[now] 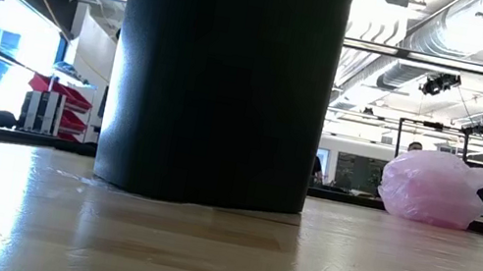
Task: Place trash/remove bag and relplace
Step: Remove the blue trash bag from the trash bin
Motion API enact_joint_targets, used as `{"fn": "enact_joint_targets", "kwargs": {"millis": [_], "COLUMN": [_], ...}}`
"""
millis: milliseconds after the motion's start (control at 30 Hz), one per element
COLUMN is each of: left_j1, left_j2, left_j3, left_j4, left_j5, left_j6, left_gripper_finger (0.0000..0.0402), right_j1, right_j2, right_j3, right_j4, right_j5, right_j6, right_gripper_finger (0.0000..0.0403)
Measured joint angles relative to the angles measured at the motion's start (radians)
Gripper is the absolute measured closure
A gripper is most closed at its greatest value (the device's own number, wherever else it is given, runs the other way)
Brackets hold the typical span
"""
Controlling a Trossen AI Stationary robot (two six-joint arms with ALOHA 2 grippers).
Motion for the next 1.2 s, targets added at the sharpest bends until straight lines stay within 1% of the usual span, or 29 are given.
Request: {"fn": "enact_joint_targets", "kwargs": {"millis": [200, 333, 467, 700, 1000, 1200], "left_j1": [-0.001, 0.0, 0.0, 0.0, 0.003, 0.002], "left_j2": [0.0, 0.0, 0.0, 0.0, 0.0, 0.0], "left_j3": [0.0, 0.0, 0.0, 0.0, 0.0, 0.0], "left_j4": [0.0, 0.0, 0.0, 0.0, 0.009, 0.036], "left_j5": [0.0, 0.0, -0.001, -0.001, -0.002, -0.002], "left_j6": [0.0, 0.0, 0.0, 0.0, 0.001, 0.034], "left_gripper_finger": [0.0402, 0.0402, 0.0402, 0.0402, 0.0402, 0.0402], "right_j1": [-0.013, -0.014, -0.017, -0.017, -0.025, -0.03], "right_j2": [0.002, 0.003, -0.007, -0.033, -0.033, -0.033], "right_j3": [-0.086, -0.108, -0.107, -0.105, -0.105, -0.105], "right_j4": [0.03, 0.079, 0.088, 0.086, 0.096, 0.1], "right_j5": [-0.018, -0.019, -0.021, -0.036, -0.044, -0.044], "right_j6": [-0.031, -0.057, -0.059, -0.054, -0.059, -0.07], "right_gripper_finger": [0.0234, 0.0261, 0.0286, 0.0288, 0.0288, 0.029]}}
